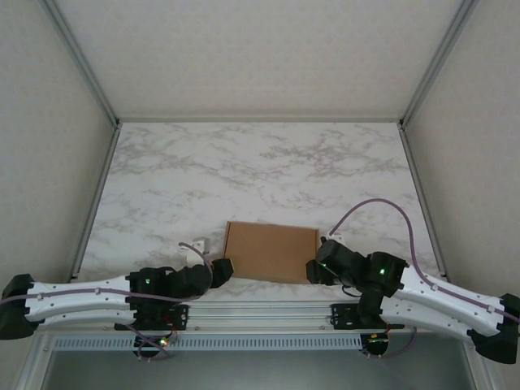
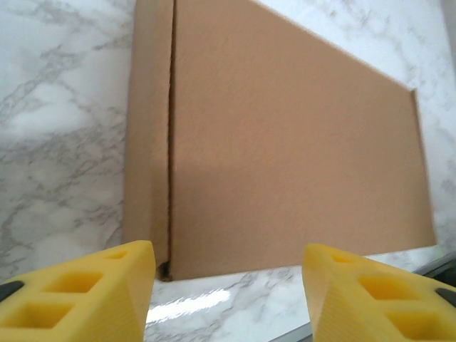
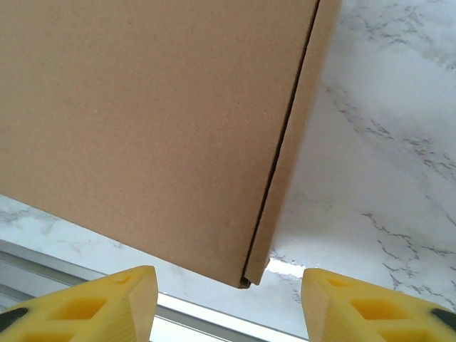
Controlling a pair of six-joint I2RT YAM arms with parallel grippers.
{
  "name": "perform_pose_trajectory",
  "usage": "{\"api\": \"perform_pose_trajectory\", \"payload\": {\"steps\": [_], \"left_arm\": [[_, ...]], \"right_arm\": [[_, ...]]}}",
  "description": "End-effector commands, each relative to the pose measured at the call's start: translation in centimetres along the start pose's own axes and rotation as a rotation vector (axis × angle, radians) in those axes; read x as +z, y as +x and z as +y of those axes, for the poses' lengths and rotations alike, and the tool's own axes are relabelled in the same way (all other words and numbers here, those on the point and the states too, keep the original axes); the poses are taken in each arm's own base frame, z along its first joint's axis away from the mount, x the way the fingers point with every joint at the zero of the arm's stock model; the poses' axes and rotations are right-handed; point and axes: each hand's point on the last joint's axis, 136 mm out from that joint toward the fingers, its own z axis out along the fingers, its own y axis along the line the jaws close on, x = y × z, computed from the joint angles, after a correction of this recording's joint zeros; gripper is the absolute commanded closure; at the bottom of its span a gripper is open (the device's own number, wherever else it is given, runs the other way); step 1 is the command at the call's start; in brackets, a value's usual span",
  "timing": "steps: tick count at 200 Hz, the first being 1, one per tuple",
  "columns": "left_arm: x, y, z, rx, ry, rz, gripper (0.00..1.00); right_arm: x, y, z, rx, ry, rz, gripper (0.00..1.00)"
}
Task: Fold the paper box
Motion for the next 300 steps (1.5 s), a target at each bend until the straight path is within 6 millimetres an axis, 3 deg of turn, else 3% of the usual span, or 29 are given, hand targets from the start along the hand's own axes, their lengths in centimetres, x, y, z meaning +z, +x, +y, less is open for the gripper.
{"api": "perform_pose_trajectory", "payload": {"steps": [1,37,69,99,129,161,218,244,264,276,283,291,300], "left_arm": [[-0.1,-2.5,-0.6,-0.016,0.008,-0.036,0.39],[2.7,-4.7,0.7,-0.056,0.021,-0.026,0.39],[4.7,-4.0,-0.8,-0.032,0.084,0.024,0.43],[6.6,-2.7,0.6,-0.037,0.031,0.068,0.5],[7.9,-3.5,2.2,-0.066,-0.008,0.063,0.54],[9.3,-6.2,3.5,-0.086,-0.059,0.023,0.56],[11.8,-12.6,4.7,-0.084,-0.167,-0.064,0.55],[12.6,-15.4,5.8,-0.096,-0.206,-0.107,0.52],[12.6,-16.8,5.7,-0.083,-0.219,-0.122,0.44],[11.6,-17.9,4.4,-0.052,-0.194,-0.151,0.29],[10.6,-18.8,3.7,-0.032,-0.184,-0.182,0.17],[9.0,-20.2,2.8,-0.003,-0.172,-0.233,0.03],[7.0,-21.8,1.5,0.035,-0.156,-0.298,0.0]], "right_arm": [[-0.5,-1.1,0.5,0.052,-0.002,-0.009,0.44],[1.8,-2.2,1.2,0.133,-0.028,0.051,0.43],[4.5,-3.2,1.6,0.202,-0.071,0.091,0.45],[7.1,-3.6,1.3,0.226,-0.065,0.136,0.51],[9.0,-4.6,0.3,0.241,-0.027,0.148,0.52],[10.6,-7.0,-0.3,0.23,-0.008,0.14,0.52],[13.5,-15.2,-0.4,0.195,0.014,0.107,0.52],[14.8,-16.5,-0.5,0.207,0.001,0.119,0.52],[13.8,-17.3,0.3,0.197,-0.031,0.093,0.5],[11.9,-18.3,1.0,0.173,-0.06,0.039,0.44],[10.2,-19.2,1.4,0.15,-0.077,-0.008,0.34],[7.9,-20.4,1.9,0.121,-0.094,-0.077,0.04],[5.2,-21.7,2.2,0.09,-0.093,-0.161,0.01]]}}
